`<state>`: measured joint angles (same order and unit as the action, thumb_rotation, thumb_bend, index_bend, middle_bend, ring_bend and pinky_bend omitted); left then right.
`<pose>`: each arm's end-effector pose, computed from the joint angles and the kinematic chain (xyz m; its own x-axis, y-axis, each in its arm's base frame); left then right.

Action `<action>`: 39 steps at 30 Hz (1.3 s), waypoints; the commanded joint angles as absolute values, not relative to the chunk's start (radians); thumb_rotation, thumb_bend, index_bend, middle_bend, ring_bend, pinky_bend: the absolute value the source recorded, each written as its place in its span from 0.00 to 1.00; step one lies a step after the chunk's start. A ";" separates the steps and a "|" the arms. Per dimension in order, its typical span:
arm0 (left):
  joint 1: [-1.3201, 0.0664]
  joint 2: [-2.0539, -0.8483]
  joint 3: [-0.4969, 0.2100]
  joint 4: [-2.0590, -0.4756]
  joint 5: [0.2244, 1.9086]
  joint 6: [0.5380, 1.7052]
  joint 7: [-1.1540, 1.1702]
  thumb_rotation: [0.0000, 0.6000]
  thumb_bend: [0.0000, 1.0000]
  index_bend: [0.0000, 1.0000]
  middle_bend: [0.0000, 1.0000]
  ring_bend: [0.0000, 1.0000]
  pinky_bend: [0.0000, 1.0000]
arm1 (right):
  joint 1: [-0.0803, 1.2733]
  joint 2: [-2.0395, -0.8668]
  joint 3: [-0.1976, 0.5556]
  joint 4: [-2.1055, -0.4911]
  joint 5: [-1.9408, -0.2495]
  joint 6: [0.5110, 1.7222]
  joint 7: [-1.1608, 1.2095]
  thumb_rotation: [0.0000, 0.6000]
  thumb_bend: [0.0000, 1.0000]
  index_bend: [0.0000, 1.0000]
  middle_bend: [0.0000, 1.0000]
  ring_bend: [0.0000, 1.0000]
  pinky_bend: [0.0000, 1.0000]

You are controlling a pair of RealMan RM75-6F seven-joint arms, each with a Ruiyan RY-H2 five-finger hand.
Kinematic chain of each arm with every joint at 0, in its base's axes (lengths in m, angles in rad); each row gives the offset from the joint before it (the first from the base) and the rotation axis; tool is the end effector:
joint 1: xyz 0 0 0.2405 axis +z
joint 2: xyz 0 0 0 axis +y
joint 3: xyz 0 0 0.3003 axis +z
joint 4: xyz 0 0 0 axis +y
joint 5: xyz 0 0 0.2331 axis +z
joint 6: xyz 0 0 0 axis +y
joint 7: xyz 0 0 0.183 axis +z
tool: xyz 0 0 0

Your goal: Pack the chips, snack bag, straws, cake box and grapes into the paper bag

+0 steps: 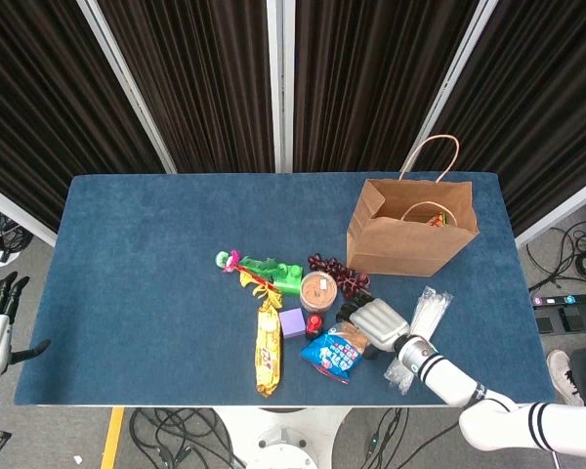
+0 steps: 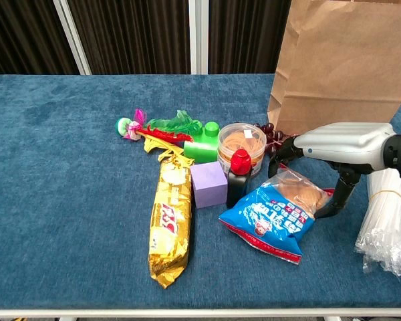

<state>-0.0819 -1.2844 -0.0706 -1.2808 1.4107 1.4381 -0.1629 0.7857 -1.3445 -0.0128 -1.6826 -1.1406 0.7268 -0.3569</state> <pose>-0.4313 0.2315 0.1380 0.3841 0.0016 0.9233 0.9174 0.1121 -0.3819 -0.1978 -0.3475 -0.0551 0.6254 -0.4918 0.6058 -0.7629 -0.5485 0.3423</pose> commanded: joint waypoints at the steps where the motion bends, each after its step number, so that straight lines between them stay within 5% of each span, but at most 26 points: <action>1: -0.081 -1.287 -0.071 -1.275 1.407 1.434 -0.167 1.00 0.09 0.04 0.01 0.00 0.16 | 0.794 -1.361 -0.011 -1.665 -1.126 0.718 -0.364 1.00 0.06 0.27 0.20 0.07 0.19; 10: -0.077 -1.292 -0.072 -1.258 1.400 1.427 -0.181 1.00 0.09 0.05 0.01 0.00 0.16 | 0.808 -1.407 -0.016 -1.618 -1.096 0.714 -0.388 1.00 0.09 0.39 0.27 0.13 0.25; 26: -0.078 -1.291 -0.073 -1.255 1.397 1.413 -0.184 1.00 0.09 0.05 0.01 0.00 0.16 | 0.776 -1.376 -0.002 -1.650 -1.137 0.835 -0.417 1.00 0.29 0.84 0.62 0.56 0.69; 39: -0.089 -1.277 -0.072 -1.309 1.414 1.418 -0.141 1.00 0.09 0.05 0.01 0.00 0.16 | 0.733 -1.098 0.078 -1.883 -1.217 0.982 -0.378 1.00 0.31 0.88 0.65 0.58 0.72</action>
